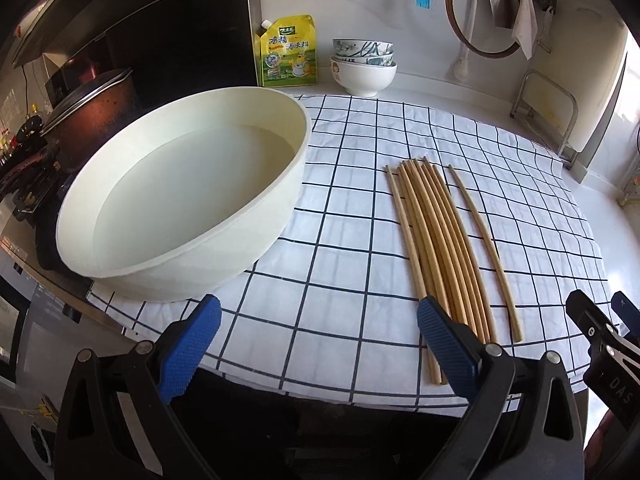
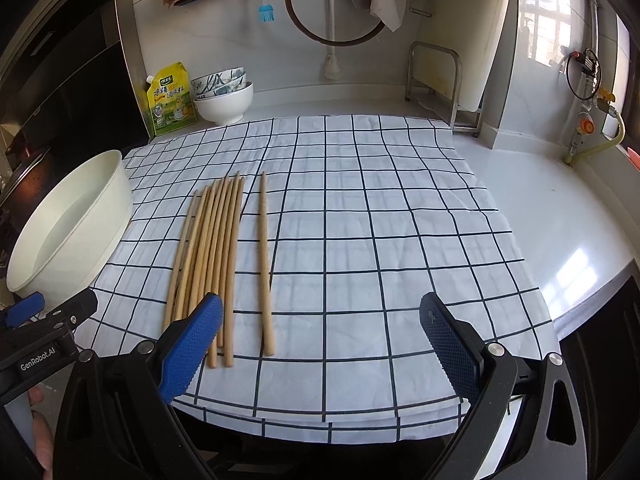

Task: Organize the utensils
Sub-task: 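Close the left tool on one chopstick while the right tool grasps another chopstick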

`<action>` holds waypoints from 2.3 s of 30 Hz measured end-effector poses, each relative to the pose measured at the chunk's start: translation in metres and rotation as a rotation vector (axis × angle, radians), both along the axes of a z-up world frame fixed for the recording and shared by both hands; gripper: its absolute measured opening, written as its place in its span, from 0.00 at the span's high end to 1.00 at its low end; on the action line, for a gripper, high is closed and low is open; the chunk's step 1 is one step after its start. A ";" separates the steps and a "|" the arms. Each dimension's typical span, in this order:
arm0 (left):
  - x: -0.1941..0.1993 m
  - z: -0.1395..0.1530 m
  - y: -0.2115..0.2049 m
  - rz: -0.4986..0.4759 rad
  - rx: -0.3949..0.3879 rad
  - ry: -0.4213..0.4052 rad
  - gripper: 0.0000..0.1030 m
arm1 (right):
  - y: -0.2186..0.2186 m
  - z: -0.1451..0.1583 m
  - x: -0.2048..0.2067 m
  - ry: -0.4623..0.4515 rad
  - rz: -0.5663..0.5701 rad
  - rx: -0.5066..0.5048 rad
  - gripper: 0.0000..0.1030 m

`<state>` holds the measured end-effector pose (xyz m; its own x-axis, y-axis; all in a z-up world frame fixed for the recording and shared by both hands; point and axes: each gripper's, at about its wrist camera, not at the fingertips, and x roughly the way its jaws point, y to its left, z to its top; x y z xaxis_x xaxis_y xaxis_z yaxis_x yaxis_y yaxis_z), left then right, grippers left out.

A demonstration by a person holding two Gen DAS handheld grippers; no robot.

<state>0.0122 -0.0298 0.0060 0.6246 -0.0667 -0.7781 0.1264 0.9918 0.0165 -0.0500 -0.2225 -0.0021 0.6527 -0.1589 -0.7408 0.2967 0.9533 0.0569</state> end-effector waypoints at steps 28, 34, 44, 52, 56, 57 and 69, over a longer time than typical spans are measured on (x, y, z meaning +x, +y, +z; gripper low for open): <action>0.049 -0.044 -0.036 0.014 0.030 0.128 0.06 | -0.010 -0.058 0.088 0.188 0.155 -0.082 0.09; 0.052 -0.050 -0.042 0.009 0.046 0.140 0.06 | -0.030 -0.059 0.088 0.184 0.115 -0.074 0.09; 0.056 -0.056 -0.043 0.030 0.091 0.158 0.06 | -0.029 -0.059 0.088 0.169 0.141 -0.076 0.09; 0.066 -0.055 -0.049 0.032 0.096 0.144 0.06 | -0.019 -0.058 0.097 0.125 0.194 -0.100 0.15; 0.066 -0.055 -0.054 0.000 0.061 0.137 0.24 | -0.018 -0.056 0.098 0.114 0.245 -0.037 0.42; 0.065 -0.054 -0.055 -0.012 0.045 0.141 0.28 | -0.015 -0.055 0.098 0.113 0.256 -0.045 0.52; 0.058 -0.048 -0.058 -0.109 -0.070 0.190 0.93 | -0.020 -0.051 0.092 0.110 0.251 0.066 0.94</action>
